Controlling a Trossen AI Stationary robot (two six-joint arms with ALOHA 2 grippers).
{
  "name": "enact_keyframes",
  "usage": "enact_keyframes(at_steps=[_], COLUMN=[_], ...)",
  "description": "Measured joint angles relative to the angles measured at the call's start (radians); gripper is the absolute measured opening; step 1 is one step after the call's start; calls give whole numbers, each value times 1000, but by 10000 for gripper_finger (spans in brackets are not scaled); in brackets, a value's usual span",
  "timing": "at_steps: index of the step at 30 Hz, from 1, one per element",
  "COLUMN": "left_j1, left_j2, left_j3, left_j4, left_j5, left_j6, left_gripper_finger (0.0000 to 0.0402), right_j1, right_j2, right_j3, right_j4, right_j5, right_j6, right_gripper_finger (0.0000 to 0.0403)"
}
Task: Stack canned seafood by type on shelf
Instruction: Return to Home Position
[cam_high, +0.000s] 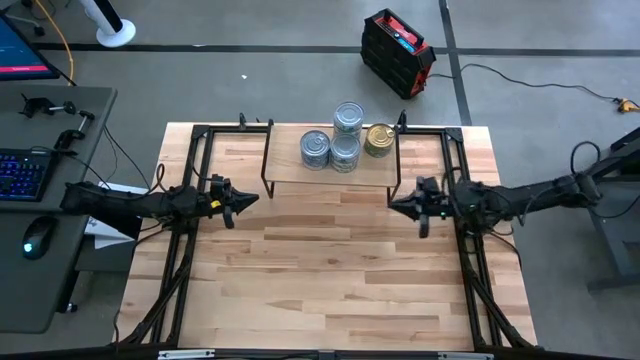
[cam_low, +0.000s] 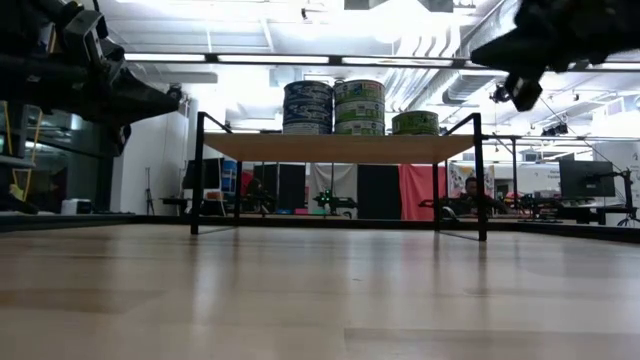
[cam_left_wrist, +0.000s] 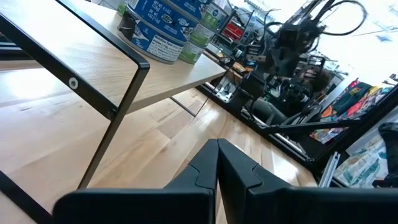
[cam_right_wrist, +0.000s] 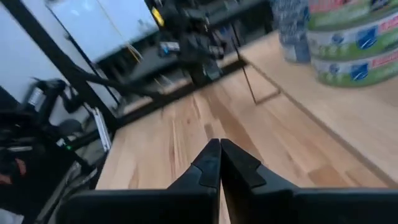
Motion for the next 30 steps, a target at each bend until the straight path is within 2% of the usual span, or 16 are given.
enact_keyframes(at_steps=[6, 12, 18, 30], left_j1=[0, 0, 0, 0], left_j2=[0, 0, 0, 0], left_j3=[0, 0, 0, -1], left_j4=[0, 0, 0, -2], left_j5=[0, 0, 0, 0], left_j6=[1, 3, 3, 2], left_gripper_finger=[1, 1, 1, 1], right_j1=[-27, -34, -35, -34], right_j2=[-218, -337, -345, -319], right_j3=[-224, -361, -356, -354], right_j4=[207, 249, -41, -48], right_j5=[-93, -115, -31, -45], right_j6=[-105, -131, -155, -155], right_gripper_finger=[0, 0, 0, 0])
